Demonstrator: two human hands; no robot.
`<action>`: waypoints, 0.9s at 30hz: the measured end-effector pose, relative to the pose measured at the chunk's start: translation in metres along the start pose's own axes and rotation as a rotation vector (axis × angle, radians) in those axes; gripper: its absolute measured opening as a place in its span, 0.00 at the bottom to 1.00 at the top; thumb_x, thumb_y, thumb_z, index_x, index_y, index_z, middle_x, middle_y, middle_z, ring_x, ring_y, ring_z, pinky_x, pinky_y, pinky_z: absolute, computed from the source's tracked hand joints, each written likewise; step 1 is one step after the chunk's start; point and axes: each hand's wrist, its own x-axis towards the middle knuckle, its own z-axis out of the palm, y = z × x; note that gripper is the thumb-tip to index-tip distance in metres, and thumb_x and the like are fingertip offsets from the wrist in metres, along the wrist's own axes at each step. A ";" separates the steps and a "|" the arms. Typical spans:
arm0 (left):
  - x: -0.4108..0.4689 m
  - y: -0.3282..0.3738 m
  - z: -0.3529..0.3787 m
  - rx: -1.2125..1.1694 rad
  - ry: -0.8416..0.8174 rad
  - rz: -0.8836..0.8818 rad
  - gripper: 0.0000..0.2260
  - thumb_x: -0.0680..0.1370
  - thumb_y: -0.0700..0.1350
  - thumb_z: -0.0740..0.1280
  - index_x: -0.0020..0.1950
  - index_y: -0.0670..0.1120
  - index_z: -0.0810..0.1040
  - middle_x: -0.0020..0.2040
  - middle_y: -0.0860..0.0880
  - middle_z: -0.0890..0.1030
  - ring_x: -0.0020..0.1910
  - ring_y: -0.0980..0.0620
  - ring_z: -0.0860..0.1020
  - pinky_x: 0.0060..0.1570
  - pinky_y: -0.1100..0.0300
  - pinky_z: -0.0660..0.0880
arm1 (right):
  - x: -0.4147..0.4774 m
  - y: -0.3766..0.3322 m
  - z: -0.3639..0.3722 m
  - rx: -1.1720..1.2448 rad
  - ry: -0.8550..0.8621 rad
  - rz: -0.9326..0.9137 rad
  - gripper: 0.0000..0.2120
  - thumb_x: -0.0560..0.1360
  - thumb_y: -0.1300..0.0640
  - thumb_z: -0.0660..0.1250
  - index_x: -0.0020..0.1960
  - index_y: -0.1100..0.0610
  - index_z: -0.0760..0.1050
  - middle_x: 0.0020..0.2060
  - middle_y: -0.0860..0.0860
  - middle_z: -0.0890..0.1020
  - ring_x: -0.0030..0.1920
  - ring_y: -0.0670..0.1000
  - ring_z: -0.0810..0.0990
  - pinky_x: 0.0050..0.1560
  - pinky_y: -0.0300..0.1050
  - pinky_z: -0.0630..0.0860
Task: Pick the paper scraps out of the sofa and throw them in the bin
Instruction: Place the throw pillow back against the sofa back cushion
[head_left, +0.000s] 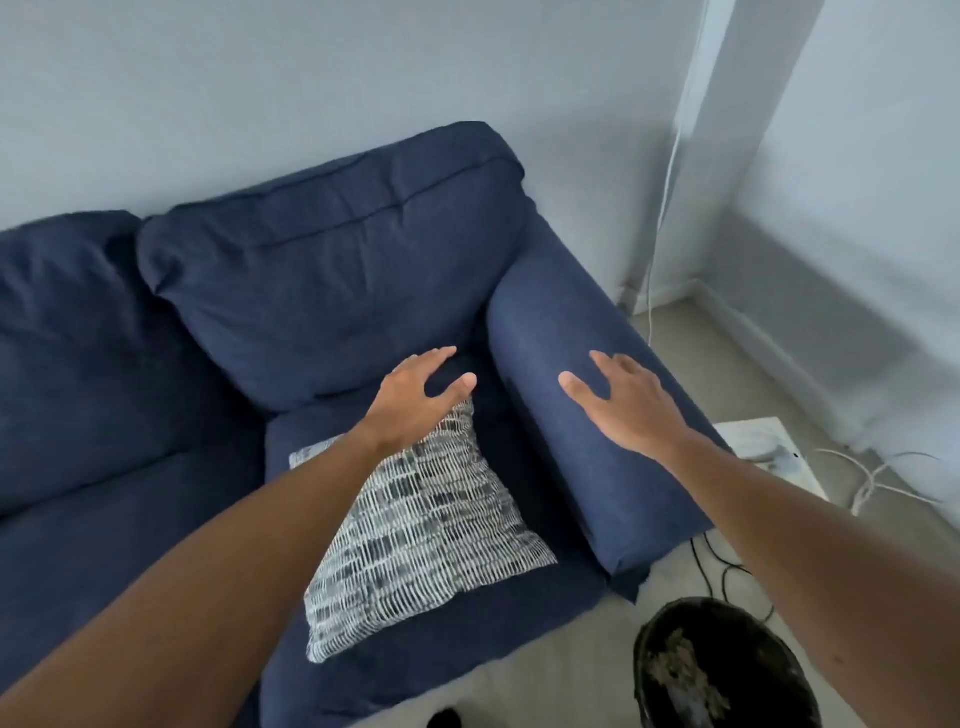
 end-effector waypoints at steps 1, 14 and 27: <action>-0.003 -0.010 -0.009 -0.006 0.015 -0.017 0.30 0.77 0.65 0.63 0.77 0.55 0.66 0.77 0.53 0.67 0.78 0.51 0.60 0.77 0.49 0.57 | 0.004 -0.011 0.005 0.003 -0.007 -0.020 0.40 0.73 0.25 0.50 0.78 0.48 0.58 0.76 0.53 0.63 0.75 0.59 0.60 0.71 0.61 0.61; -0.076 -0.107 -0.100 -0.045 0.241 -0.227 0.29 0.78 0.61 0.65 0.77 0.52 0.67 0.75 0.53 0.69 0.76 0.54 0.63 0.75 0.55 0.59 | 0.032 -0.146 0.070 -0.026 -0.170 -0.287 0.42 0.72 0.24 0.50 0.78 0.47 0.57 0.77 0.51 0.60 0.77 0.56 0.58 0.72 0.59 0.61; -0.093 -0.155 -0.074 -0.122 0.255 -0.394 0.33 0.77 0.65 0.64 0.79 0.53 0.64 0.78 0.51 0.66 0.77 0.51 0.62 0.75 0.54 0.59 | 0.038 -0.148 0.112 -0.047 -0.291 -0.301 0.43 0.72 0.24 0.51 0.79 0.49 0.56 0.77 0.50 0.61 0.75 0.55 0.61 0.69 0.59 0.63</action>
